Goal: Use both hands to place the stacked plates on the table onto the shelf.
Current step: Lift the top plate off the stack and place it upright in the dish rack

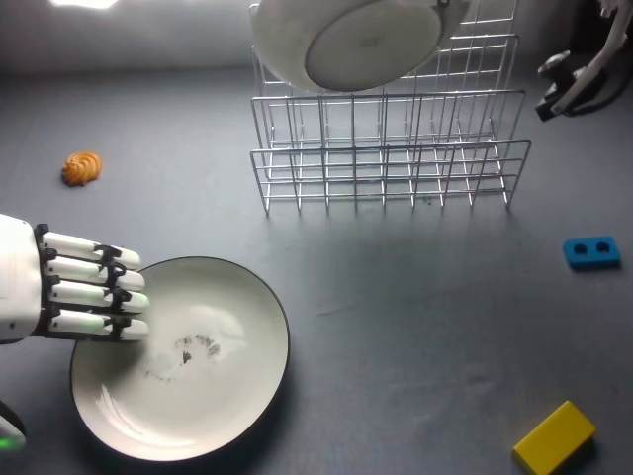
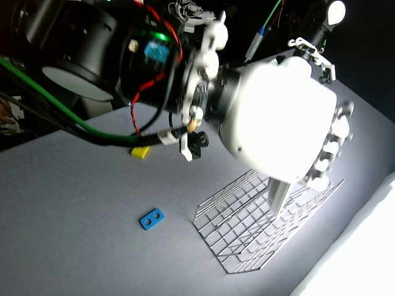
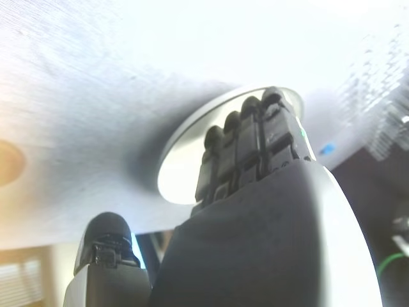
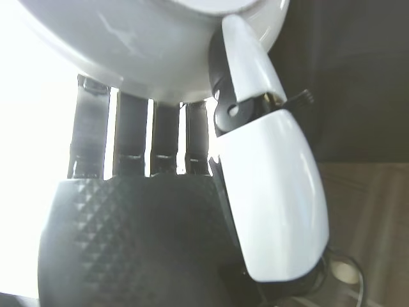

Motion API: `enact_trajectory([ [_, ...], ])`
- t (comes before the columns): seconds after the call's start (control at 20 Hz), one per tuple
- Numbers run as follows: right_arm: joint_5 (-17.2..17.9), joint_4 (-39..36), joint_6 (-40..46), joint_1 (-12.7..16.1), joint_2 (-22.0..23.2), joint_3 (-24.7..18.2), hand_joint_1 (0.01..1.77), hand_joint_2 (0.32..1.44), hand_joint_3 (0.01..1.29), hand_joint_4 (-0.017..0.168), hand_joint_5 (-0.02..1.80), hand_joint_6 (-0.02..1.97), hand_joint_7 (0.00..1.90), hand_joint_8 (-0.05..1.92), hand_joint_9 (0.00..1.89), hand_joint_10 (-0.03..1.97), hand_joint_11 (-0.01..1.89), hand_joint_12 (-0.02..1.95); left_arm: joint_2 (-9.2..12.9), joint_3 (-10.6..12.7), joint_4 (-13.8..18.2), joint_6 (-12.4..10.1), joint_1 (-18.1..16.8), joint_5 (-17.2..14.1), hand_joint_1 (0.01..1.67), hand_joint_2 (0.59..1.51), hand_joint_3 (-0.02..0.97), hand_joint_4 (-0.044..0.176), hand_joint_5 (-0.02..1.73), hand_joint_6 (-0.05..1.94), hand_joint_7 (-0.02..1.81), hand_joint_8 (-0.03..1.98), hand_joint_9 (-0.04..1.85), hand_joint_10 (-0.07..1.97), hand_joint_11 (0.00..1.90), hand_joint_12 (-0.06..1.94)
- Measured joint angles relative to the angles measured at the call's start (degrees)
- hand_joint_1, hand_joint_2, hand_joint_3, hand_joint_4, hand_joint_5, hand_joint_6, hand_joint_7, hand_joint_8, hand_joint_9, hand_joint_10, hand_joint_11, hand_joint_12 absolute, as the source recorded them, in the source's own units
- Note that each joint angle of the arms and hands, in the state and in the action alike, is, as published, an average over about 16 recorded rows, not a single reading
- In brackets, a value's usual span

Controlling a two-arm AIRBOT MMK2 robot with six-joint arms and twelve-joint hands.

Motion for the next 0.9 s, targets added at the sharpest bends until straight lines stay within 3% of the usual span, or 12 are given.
enact_trajectory([
  [0.4, -0.8, 5.9, 0.0, -2.5, -1.4, 2.9, 1.2, 1.16, 0.01, -0.004, 0.73, 1.29, 0.88, 1.15, 0.92, 0.78, 0.71, 1.24, 0.8, -1.9, -5.1, -3.5, 2.9, 4.0, 0.02, 1.096, 0.004, 0.002, 0.06, 0.02, 0.04, 0.01, 0.0, -0.03, 0.02, 0.04],
  [0.9, -0.1, 8.8, 0.0, -6.9, -3.0, 6.4, 1.21, 1.16, 0.01, -0.005, 0.73, 1.28, 0.89, 1.14, 0.92, 0.81, 0.7, 1.25, 1.6, -5.7, -12.9, -11.4, 7.8, 9.6, 0.01, 1.099, 0.005, -0.001, 0.04, -0.01, 0.03, 0.0, -0.02, -0.04, 0.03, 0.01],
])
